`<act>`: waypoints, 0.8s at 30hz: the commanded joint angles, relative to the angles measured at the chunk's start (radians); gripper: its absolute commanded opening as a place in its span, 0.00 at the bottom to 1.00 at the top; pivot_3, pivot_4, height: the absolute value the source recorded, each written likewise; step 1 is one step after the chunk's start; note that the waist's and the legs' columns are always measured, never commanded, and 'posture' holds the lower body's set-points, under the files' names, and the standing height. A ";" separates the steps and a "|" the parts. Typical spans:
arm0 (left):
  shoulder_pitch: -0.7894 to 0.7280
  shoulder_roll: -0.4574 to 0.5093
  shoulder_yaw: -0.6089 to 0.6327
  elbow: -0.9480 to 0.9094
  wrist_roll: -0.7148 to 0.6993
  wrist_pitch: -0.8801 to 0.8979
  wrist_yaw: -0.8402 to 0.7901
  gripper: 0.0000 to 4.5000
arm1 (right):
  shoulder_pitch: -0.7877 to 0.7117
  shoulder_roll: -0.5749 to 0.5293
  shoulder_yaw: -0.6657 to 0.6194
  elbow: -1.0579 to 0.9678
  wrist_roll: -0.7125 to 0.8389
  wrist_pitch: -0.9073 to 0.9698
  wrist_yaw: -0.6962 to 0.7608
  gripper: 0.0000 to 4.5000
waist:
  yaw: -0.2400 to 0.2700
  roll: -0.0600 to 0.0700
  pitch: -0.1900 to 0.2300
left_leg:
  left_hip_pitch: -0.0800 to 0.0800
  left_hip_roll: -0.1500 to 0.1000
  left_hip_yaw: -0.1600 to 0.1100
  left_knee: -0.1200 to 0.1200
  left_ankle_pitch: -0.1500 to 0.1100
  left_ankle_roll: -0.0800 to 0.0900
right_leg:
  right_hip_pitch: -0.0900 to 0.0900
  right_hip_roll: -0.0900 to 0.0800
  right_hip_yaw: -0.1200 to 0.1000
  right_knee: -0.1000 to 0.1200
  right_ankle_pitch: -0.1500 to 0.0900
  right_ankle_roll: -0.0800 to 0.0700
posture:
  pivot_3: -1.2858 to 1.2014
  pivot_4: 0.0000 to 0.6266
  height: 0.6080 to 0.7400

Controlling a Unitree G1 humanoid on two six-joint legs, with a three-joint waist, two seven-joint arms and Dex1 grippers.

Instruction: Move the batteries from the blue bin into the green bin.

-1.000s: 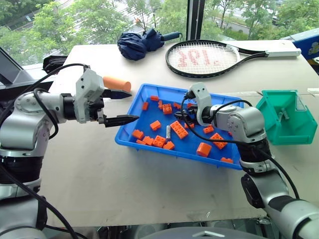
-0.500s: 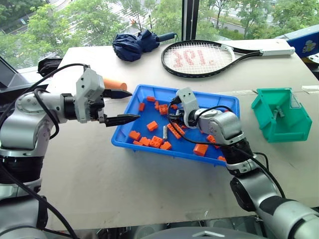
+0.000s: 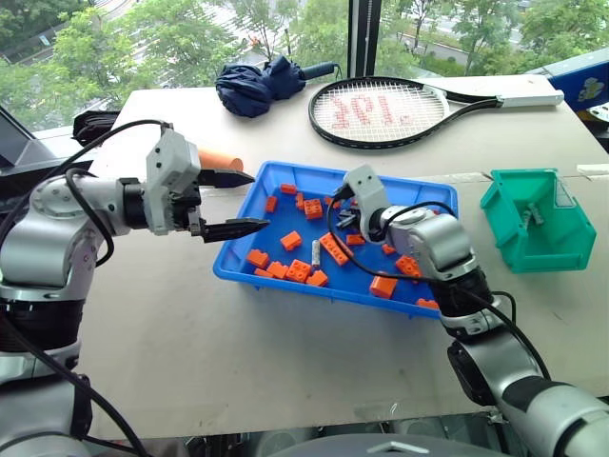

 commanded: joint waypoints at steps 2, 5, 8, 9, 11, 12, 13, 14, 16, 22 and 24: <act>-0.049 -0.024 0.010 -0.047 -0.056 0.031 0.000 1.00 | -0.071 -0.047 -0.198 -0.290 0.074 0.188 -0.010 0.01 | 0.000 0.000 0.000 | 0.000 0.000 0.000 0.000 0.000 0.000 | 0.000 0.000 0.000 0.000 0.000 0.000 | 0.52 0.24 1.00; -0.087 -0.062 -0.017 -0.056 -0.073 0.041 -0.004 1.00 | -0.095 -0.163 -0.283 -0.387 0.073 0.305 -0.007 0.01 | 0.008 0.000 0.000 | 0.000 0.000 0.000 0.000 0.000 0.000 | 0.000 0.000 -0.001 0.000 0.000 0.000 | 0.52 0.24 1.00; -0.125 -0.104 -0.059 -0.071 -0.085 0.036 -0.036 1.00 | -0.084 -0.360 -0.357 -0.412 0.066 0.362 0.020 0.01 | 0.022 0.000 0.000 | -0.001 -0.001 0.000 0.001 0.000 0.000 | 0.000 -0.001 -0.001 -0.001 0.000 0.000 | 0.52 0.24 1.00; -0.135 -0.114 -0.069 -0.077 -0.093 0.040 -0.046 1.00 | -0.071 -0.418 -0.377 -0.407 0.064 0.366 0.028 0.01 | 0.025 0.000 0.000 | -0.001 -0.001 0.001 0.001 0.000 0.000 | 0.001 -0.001 0.000 0.000 0.000 0.000 | 0.52 0.24 1.00; -0.161 -0.137 -0.087 -0.081 -0.103 0.043 -0.060 1.00 | -0.025 -0.526 -0.415 -0.387 0.060 0.356 0.046 0.01 | 0.027 0.000 0.000 | -0.002 -0.001 0.002 0.001 0.000 0.000 | 0.001 -0.002 0.000 -0.001 0.000 0.000 | 0.52 0.24 1.00; -0.171 -0.145 -0.093 -0.078 -0.102 0.040 -0.065 1.00 | -0.004 -0.561 -0.424 -0.381 0.062 0.349 0.052 0.01 | 0.027 0.000 0.000 | -0.002 -0.001 0.002 0.001 0.000 0.000 | 0.001 -0.002 0.001 -0.001 0.000 0.000 | 0.52 0.24 1.00; -0.192 -0.161 -0.108 -0.073 -0.101 0.034 -0.075 1.00 | 0.036 -0.606 -0.452 -0.364 0.059 0.336 0.062 0.01 | 0.027 0.000 0.000 | -0.002 -0.001 0.002 0.001 0.000 0.000 | 0.001 -0.002 0.001 -0.001 0.000 0.000 | 0.52 0.24 1.00; -0.207 -0.173 -0.118 -0.069 -0.098 0.027 -0.085 1.00 | 0.068 -0.637 -0.472 -0.350 0.056 0.323 0.068 0.01 | 0.027 0.000 0.000 | -0.002 0.000 0.002 0.001 0.000 0.000 | 0.000 -0.002 0.002 -0.001 0.000 0.000 | 0.52 0.24 1.00; -0.237 -0.202 -0.137 -0.064 -0.096 0.021 -0.097 1.00 | 0.141 -0.694 -0.494 -0.319 0.051 0.275 0.083 0.01 | 0.023 0.000 0.000 | -0.002 0.000 0.004 0.001 0.000 0.000 | 0.001 -0.002 0.003 -0.001 0.000 0.000 | 0.52 0.24 1.00; -0.283 -0.243 -0.156 -0.058 -0.089 0.021 -0.113 1.00 | 0.258 -0.718 -0.526 -0.225 0.062 0.137 0.115 0.17 | 0.021 0.000 0.000 | 0.000 0.001 0.009 0.002 0.000 0.001 | 0.000 -0.001 0.006 0.001 0.000 0.000 | 0.52 0.24 1.00; -0.281 -0.223 -0.169 -0.049 -0.053 -0.002 -0.128 1.00 | 0.290 -0.761 -0.489 -0.209 0.038 0.062 0.125 0.31 | 0.024 0.000 0.000 | 0.000 0.001 0.009 0.002 0.000 0.001 | 0.000 -0.001 0.006 0.001 0.000 0.000 | 0.52 0.24 1.00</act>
